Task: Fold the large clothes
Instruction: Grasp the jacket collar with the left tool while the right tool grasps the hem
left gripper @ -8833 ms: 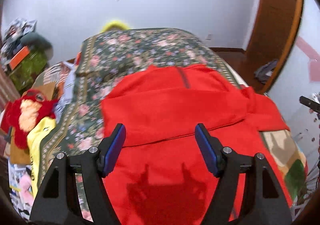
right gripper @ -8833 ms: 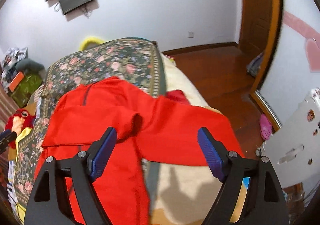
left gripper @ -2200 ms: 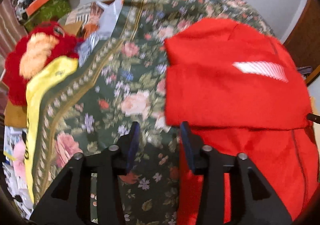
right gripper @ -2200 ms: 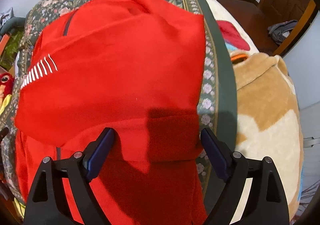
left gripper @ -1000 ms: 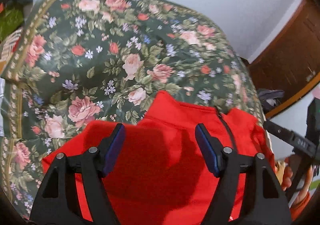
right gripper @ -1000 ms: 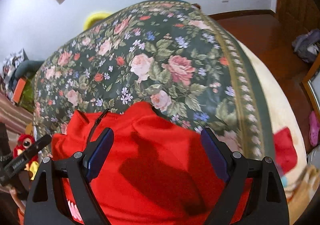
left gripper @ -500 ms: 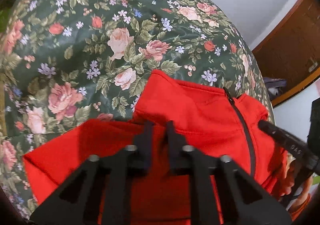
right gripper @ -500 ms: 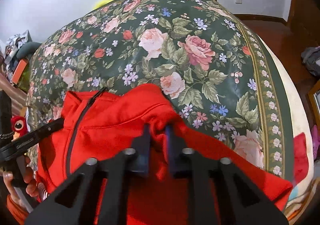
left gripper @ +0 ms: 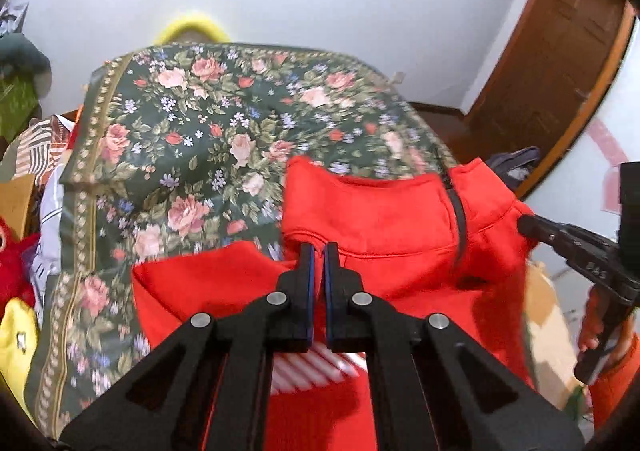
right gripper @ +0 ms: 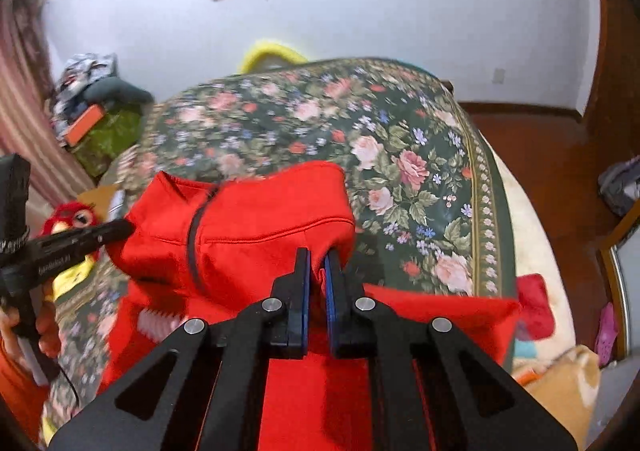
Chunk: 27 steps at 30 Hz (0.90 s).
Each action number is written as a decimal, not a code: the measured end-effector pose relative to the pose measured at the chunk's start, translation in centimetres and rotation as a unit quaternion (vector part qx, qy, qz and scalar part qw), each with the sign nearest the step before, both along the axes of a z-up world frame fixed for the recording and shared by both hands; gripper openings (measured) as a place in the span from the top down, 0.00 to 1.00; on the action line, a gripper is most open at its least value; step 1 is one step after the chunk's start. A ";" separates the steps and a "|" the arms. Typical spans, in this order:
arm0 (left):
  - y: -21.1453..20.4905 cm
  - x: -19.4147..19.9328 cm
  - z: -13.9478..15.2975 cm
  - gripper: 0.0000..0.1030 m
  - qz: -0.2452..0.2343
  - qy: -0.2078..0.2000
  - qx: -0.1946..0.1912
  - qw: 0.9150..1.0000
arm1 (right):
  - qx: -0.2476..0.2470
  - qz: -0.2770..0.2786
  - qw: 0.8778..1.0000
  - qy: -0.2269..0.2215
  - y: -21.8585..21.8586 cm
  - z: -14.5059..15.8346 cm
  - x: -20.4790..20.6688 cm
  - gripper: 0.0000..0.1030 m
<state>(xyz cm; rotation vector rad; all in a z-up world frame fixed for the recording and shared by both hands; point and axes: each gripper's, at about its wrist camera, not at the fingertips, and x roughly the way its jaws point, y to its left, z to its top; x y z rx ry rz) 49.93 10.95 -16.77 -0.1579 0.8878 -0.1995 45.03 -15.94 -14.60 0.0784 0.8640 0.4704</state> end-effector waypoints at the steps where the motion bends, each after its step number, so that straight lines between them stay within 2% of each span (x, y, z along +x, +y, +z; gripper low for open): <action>1: 0.0 -1.5 0.7 0.98 -0.005 -0.004 -0.002 1.000 | 0.000 0.004 1.000 0.000 0.0 0.2 -0.7 0.94; 5: -0.7 -6.9 1.7 0.98 -0.022 -0.015 0.012 1.000 | -0.002 0.022 1.000 0.005 -0.6 0.7 -4.8 0.94; 9: -1.0 -11.4 0.6 0.98 -0.029 -0.006 0.011 0.999 | -0.005 0.031 0.999 0.020 -1.0 -0.3 -8.0 0.94; 19: -0.6 -18.8 -5.4 0.98 -0.018 0.047 -0.063 0.997 | -0.015 0.034 0.996 0.080 -1.6 -5.2 -13.3 0.94; 24: -1.5 -21.0 -7.7 0.98 -0.031 0.074 -0.041 0.996 | -0.020 0.026 0.994 0.100 -2.1 -7.2 -14.9 0.94; 27: -2.3 -21.9 -8.7 0.97 -0.043 0.092 -0.012 0.995 | -0.035 0.026 0.993 0.112 -2.0 -8.3 -15.4 0.94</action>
